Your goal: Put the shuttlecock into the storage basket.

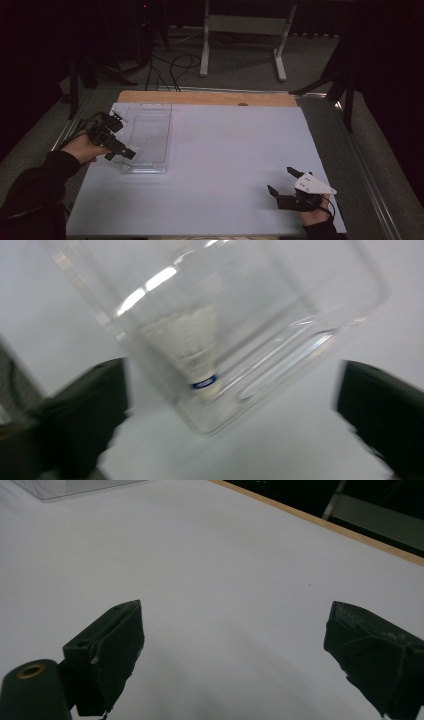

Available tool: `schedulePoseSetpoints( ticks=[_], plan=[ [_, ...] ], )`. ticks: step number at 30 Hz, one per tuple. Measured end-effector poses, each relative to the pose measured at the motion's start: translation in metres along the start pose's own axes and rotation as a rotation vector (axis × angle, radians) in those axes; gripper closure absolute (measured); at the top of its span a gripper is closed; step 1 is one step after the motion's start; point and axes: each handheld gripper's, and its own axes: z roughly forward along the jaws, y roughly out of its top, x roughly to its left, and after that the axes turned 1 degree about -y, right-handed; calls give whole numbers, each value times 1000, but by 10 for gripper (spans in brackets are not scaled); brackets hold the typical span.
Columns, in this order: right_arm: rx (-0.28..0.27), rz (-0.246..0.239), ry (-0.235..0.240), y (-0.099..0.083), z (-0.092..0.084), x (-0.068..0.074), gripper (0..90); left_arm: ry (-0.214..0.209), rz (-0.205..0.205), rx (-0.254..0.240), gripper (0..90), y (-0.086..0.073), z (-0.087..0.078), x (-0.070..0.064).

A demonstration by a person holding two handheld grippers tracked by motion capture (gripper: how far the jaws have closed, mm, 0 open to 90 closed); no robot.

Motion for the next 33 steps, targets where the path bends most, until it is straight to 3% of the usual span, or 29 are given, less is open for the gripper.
schedulePoseSetpoints(
  ticks=[1,4,13,28,29,33],
  plan=[
    [-1,-1,0,0,0,0,93,10,20,-20,0,0,1,-2],
    [-1,0,1,0,0,0,93,3,23,-43,0,1,4,-5],
    [0,2,2,0,0,0,93,9,56,-63,0,8,10,-15],
    [1,7,4,-1,0,0,93,-55,168,-204,0,40,4,-45],
    [0,3,5,0,0,0,93,-61,200,-218,0,46,4,-52],
    [0,3,5,0,0,0,93,-101,236,-244,0,56,5,-65]
  ],
)
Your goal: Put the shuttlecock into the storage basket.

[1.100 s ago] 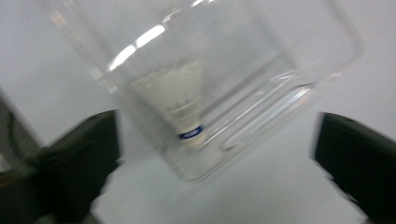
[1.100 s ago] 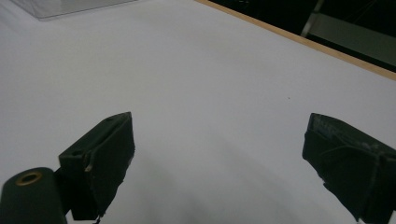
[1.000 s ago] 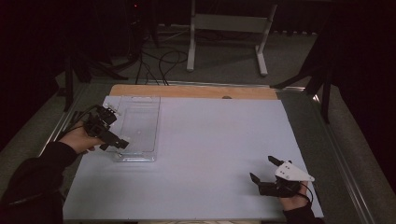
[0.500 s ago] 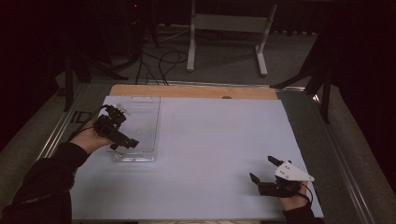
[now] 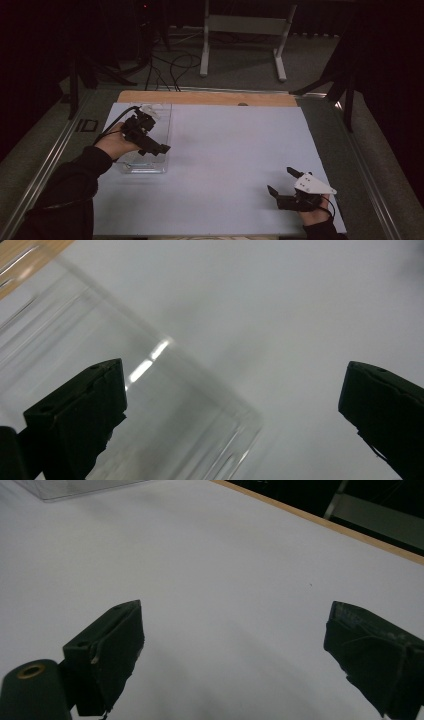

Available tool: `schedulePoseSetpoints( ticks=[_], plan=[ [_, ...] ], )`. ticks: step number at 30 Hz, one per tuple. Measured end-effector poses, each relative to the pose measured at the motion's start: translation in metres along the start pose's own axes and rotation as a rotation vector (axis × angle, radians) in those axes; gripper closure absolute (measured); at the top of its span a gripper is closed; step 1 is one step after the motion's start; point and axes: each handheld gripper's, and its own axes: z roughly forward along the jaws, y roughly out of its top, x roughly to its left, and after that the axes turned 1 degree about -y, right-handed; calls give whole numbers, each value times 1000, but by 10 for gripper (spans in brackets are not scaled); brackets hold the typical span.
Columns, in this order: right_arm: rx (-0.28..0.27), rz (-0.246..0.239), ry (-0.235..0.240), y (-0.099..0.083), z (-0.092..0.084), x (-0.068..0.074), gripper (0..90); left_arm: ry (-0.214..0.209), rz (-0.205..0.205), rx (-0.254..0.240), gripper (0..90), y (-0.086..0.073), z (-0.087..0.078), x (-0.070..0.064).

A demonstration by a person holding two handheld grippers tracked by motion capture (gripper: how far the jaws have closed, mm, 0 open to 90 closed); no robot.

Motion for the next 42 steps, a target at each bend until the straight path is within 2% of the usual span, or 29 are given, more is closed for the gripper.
schedulePoseSetpoints(
  ticks=[1,2,6,8,12,24,25,30,34,42],
  plan=[
    [1,2,-1,0,0,0,93,0,0,0,0,0,0,0],
    [2,2,-1,0,0,0,93,-15,24,-11,0,6,4,-6],
    [1,3,1,0,0,0,93,-35,60,-20,0,15,12,-16],
    [0,2,0,0,0,0,93,-43,61,-17,0,18,14,-18],
    [0,2,2,0,0,0,93,-73,96,-61,0,27,21,-30],
    [-1,-1,4,0,0,0,93,-141,176,-78,0,41,45,-61],
    [-1,-2,3,0,0,0,93,-146,190,-72,0,42,48,-64],
    [-5,0,4,0,-1,0,93,-168,201,-66,0,41,59,-74],
    [-4,2,6,0,0,-1,93,-183,232,-63,0,39,68,-85],
    [-6,3,6,0,-1,-1,93,-223,246,-62,0,27,87,-96]
  ],
)
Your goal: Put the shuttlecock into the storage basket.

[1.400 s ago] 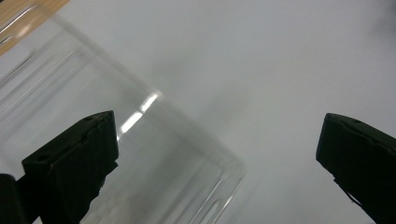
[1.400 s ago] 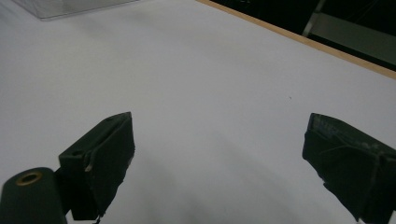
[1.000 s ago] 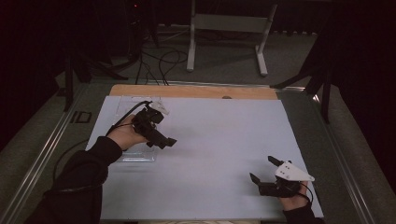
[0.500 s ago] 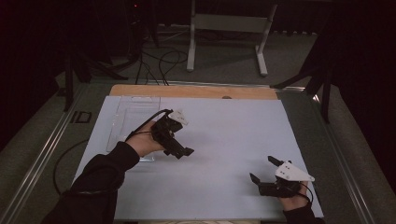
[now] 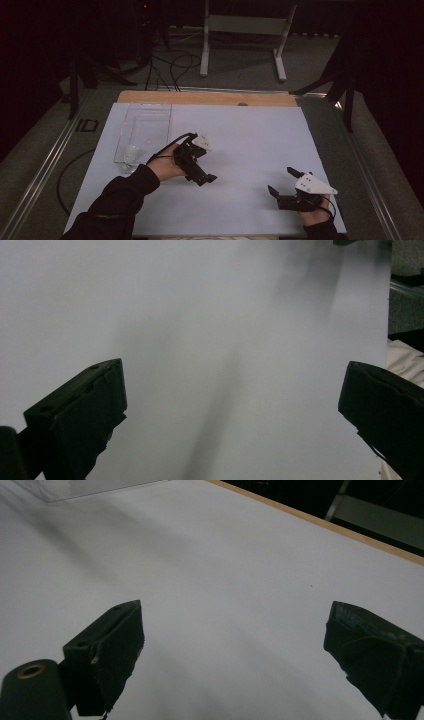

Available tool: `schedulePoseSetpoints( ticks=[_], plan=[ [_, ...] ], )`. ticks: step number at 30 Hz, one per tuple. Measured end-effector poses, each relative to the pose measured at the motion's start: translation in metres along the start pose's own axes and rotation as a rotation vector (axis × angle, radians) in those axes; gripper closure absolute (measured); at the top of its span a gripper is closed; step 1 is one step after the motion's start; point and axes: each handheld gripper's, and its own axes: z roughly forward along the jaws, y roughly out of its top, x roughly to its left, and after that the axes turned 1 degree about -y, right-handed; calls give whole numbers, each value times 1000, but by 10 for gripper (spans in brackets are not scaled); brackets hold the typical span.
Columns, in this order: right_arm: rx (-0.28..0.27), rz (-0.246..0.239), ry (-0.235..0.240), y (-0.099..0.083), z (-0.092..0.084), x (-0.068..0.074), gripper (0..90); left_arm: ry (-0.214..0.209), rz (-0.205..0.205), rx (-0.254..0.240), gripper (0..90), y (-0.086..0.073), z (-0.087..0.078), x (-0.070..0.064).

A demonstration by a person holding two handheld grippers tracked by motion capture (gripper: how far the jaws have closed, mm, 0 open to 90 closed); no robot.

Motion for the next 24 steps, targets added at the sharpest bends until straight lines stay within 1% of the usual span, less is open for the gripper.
schedulePoseSetpoints(
  ticks=[4,6,9,10,11,12,13,14,15,16,17,18,20,21,24],
  plan=[
    [0,-2,3,0,0,0,93,-2,7,8,0,-12,7,-1],
    [1,-3,4,0,0,0,93,-13,-6,-7,0,-19,11,-2],
    [2,-2,4,0,1,0,93,-15,0,-5,0,-28,13,-4],
    [2,-2,4,0,1,0,93,-15,0,-5,0,-28,13,-4],
    [3,-3,5,0,1,0,93,-15,7,-14,0,-35,13,-5],
    [3,-4,5,0,1,1,93,-15,3,-16,0,-38,13,-6],
    [3,-4,5,0,1,1,93,-15,3,-16,0,-38,13,-6],
    [4,-4,6,0,1,1,93,-5,6,-13,0,-45,12,-6],
    [4,-4,5,0,1,1,93,1,9,-15,0,-49,12,-7],
    [4,-4,5,0,1,1,93,1,9,-15,0,-49,12,-7],
    [4,-4,5,0,1,1,93,4,14,-19,0,-56,10,-8],
    [4,-3,6,0,1,1,93,6,11,-26,0,-59,10,-9],
    [6,-4,6,0,1,1,93,11,18,-24,0,-66,7,-12],
    [6,-5,6,0,1,1,93,14,14,-35,0,-70,7,-13],
    [7,-2,7,0,1,1,93,28,7,-37,0,-79,3,-15]
  ],
)
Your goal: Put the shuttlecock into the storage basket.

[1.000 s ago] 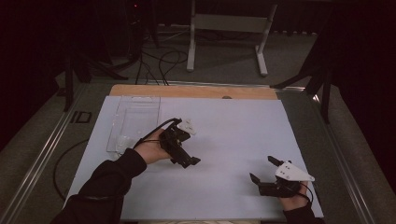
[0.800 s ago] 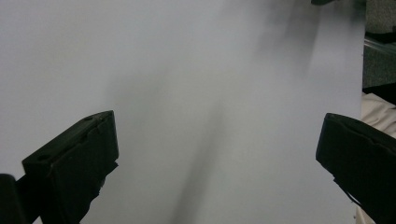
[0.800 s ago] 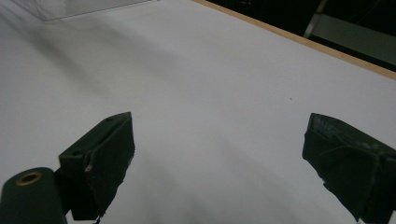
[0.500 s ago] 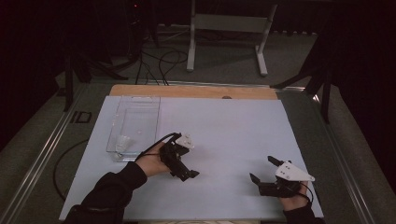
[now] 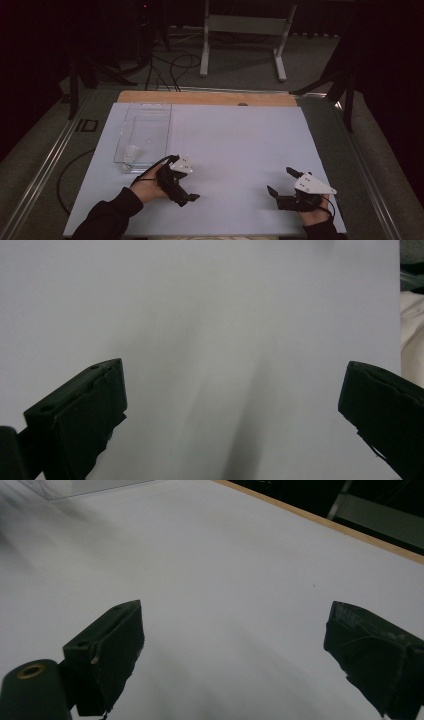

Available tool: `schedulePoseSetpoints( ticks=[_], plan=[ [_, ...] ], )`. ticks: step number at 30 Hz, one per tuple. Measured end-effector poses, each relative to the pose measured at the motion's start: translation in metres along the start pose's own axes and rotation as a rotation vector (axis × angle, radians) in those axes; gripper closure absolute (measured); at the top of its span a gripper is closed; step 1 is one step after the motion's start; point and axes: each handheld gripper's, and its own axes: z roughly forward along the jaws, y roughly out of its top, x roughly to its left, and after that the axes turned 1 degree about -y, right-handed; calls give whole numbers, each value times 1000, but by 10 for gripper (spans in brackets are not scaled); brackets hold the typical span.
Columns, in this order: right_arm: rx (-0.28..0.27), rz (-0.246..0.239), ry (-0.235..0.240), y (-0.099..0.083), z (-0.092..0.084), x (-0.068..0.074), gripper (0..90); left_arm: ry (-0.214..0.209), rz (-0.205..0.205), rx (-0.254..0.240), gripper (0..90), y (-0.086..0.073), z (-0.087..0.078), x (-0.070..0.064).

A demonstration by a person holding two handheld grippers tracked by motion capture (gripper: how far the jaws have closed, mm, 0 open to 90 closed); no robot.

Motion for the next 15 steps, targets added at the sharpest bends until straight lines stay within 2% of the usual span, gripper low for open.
schedulePoseSetpoints(
  ticks=[4,8,11,15],
  plan=[
    [1,-3,-1,0,0,0,93,25,-9,-9,0,-15,-5,-3],
    [1,-6,1,0,1,0,93,25,-18,-24,0,-28,-10,-4],
    [4,-7,3,0,1,1,93,31,-42,-47,0,-38,-13,-4],
    [4,-8,2,0,1,1,93,32,-45,-79,0,-49,-16,-3]
  ],
)
